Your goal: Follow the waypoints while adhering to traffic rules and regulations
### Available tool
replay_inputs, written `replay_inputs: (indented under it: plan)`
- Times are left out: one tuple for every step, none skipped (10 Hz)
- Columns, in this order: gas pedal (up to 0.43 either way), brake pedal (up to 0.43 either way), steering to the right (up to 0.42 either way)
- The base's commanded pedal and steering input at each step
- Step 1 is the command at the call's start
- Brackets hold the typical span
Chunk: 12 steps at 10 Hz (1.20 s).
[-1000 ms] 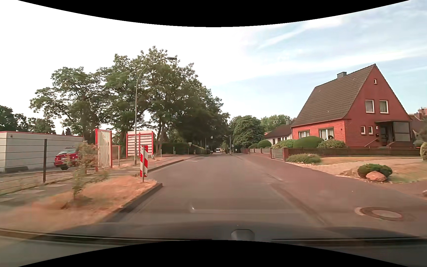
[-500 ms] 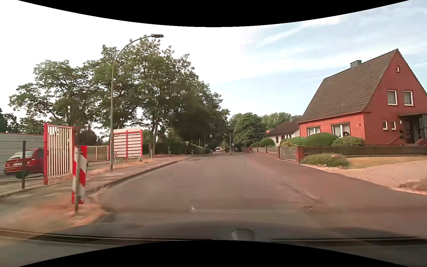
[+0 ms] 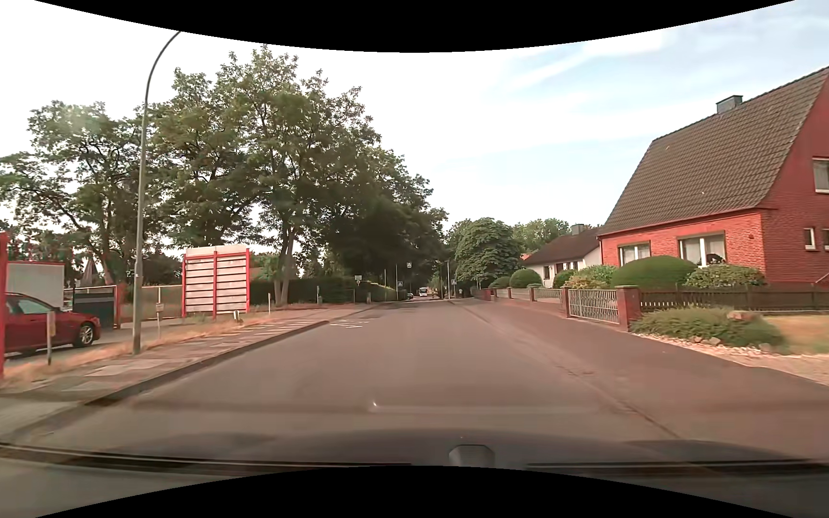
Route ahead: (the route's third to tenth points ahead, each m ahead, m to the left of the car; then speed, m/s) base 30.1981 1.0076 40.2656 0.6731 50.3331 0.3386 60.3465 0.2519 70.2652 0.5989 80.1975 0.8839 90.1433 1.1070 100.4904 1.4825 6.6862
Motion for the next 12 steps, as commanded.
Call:
replay_inputs:
  plan:
    - [0.13, 0.0, -0.002]
    - [0.118, 0.0, -0.002]
    - [0.118, 0.0, 0.0]
    - [0.118, 0.0, 0.0]
    - [0.11, 0.0, -0.003]
    - [0.087, 0.0, -0.003]
    - [0.087, 0.0, -0.003]
    - [0.079, 0.0, -0.003]
    - [0.067, 0.0, -0.003]
    - [0.047, 0.0, -0.003]
    - [0.047, 0.0, -0.003]
    - [0.047, 0.0, -0.003]
